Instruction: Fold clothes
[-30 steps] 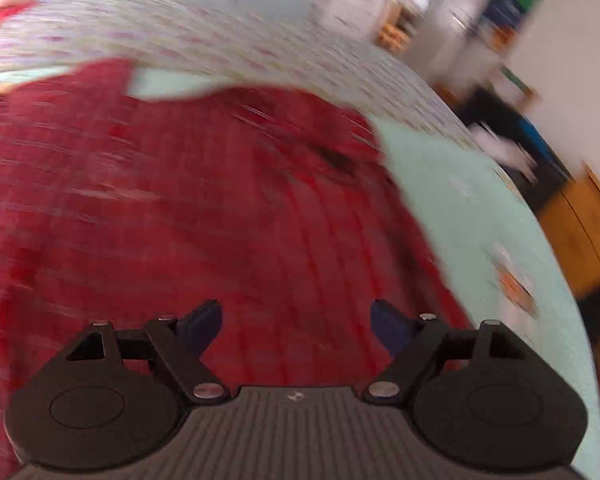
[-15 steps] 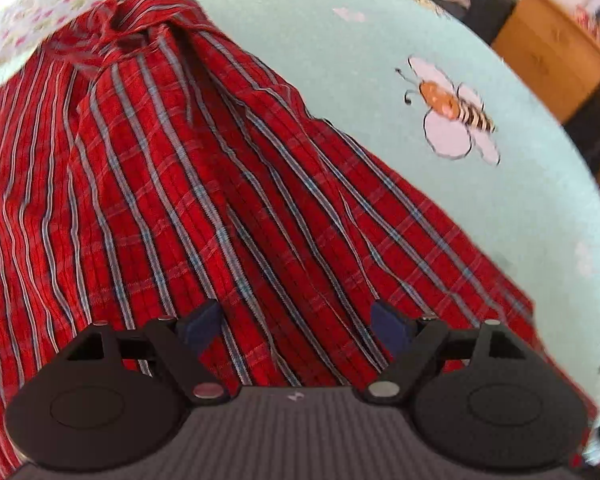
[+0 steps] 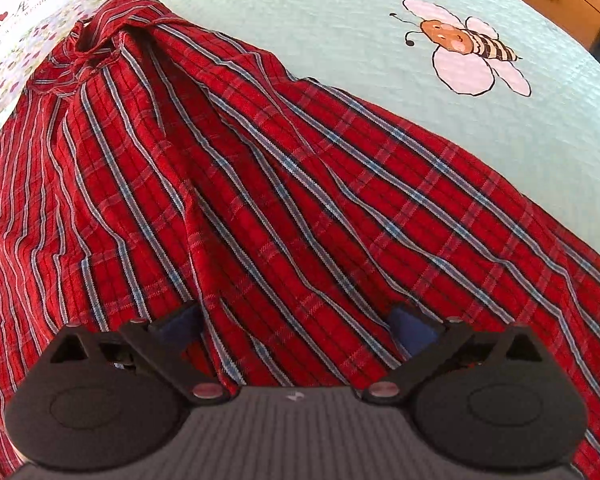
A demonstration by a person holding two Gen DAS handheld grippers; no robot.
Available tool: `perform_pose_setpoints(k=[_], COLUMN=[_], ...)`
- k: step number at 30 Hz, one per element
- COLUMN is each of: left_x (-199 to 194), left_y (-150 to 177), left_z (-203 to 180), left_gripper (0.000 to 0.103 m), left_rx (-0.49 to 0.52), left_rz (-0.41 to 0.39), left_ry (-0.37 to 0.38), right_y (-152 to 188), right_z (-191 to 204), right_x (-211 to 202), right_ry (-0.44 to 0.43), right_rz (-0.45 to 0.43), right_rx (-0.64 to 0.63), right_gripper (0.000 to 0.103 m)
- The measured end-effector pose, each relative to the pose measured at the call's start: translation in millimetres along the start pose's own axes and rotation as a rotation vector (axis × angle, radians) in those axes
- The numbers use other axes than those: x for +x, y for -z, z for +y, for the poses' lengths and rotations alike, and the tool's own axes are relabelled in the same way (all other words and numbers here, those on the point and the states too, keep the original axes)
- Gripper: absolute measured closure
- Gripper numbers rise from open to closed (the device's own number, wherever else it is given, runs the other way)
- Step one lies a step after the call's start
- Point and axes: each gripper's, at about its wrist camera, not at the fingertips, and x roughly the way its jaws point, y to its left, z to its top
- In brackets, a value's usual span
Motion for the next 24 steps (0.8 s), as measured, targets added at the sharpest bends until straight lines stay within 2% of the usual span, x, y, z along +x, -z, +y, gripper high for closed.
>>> perform_pose_setpoints(k=[2, 5, 7, 9, 10, 12, 14, 16, 18, 24], left_x=[-1.7, 9.7, 14.9, 10.3, 6.3, -0.3, -2.2, -4.9, -8.3, -16.9], left_y=[0.3, -18.1, -25.5, -26.5, -25.1, -20.1, -15.1, -14.4, -16.2, -30.6], left_z=[2.4, -0.1, 0.9, 13.9, 26.5, 53.7, 74.4, 80.0, 74.4, 31.2], left_gripper=[0.0, 0.0, 0.0, 0.0, 0.0, 0.0, 0.0, 0.0, 0.0, 0.0], left_rx=[0.0, -0.003, -0.019, -0.066, -0.12, -0.244, -0.333, -0.345, -0.323, -0.203], left_rz=[0.005, 0.02, 0.031, 0.028, 0.019, 0.01, 0.016, 0.01, -0.005, -0.03], left_ry=[0.006, 0.021, 0.049, 0.114, 0.173, 0.299, 0.402, 0.437, 0.44, 0.328], right_y=[3.8, 23.6, 55.0, 86.1, 97.9, 110.9, 114.0, 113.3, 111.4, 114.7], right_z=[27.2, 86.9, 122.0, 135.9, 135.2, 128.9, 123.2, 120.1, 119.6, 121.8], right_x=[-3.7, -10.3, -13.5, -14.0, -13.8, -13.8, -15.8, -16.8, -13.8, -8.4], right_ry=[0.016, 0.0, -0.065, -0.127, -0.123, -0.092, -0.075, -0.067, -0.065, -0.051], right_rz=[-0.014, -0.002, 0.073, 0.183, 0.218, 0.246, 0.249, 0.247, 0.244, 0.225], right_rx=[-0.154, -0.522, -0.781, -0.929, -0.977, -1.031, -1.023, -0.997, -0.97, -0.945], right_gripper=[0.094, 0.098, 0.098, 0.098, 0.098, 0.098, 0.098, 0.098, 0.098, 0.098])
